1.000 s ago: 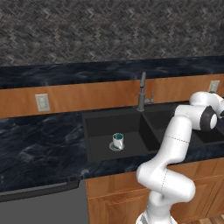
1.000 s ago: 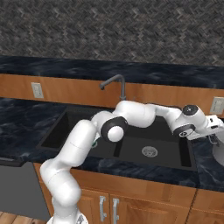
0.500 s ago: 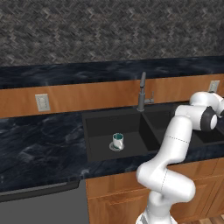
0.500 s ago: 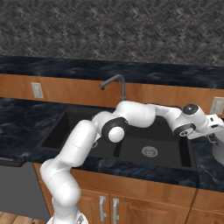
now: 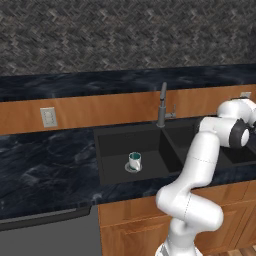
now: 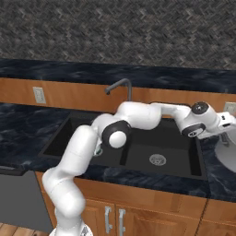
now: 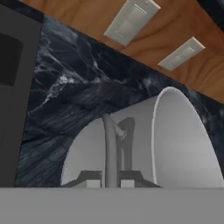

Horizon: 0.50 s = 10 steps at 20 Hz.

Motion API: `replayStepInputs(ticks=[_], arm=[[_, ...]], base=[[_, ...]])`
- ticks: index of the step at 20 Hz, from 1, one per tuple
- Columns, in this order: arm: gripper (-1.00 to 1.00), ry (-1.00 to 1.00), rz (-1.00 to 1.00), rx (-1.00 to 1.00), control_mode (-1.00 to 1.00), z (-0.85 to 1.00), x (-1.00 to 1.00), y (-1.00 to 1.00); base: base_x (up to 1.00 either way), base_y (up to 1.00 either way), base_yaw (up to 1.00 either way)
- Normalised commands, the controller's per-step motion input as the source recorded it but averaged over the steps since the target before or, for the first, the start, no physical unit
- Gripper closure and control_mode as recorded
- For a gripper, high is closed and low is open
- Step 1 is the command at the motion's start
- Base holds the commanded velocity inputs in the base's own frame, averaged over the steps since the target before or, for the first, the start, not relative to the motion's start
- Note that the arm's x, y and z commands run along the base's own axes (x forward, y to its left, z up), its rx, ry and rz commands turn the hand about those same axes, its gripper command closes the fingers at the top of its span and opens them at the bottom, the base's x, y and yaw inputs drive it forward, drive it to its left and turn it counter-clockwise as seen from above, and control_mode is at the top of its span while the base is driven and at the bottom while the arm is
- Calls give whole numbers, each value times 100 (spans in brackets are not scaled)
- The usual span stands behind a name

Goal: Place the mug in the left basin and the pot in the right basin of the sink.

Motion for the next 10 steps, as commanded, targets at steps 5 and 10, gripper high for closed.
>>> replayStepInputs(ticks=[5,10], arm=[[100,-7,5,-19,-100,46,-7,61],[100,-2,4,-24,-100,12,-4,83]], base=[[0,0,0],[0,0,0]])
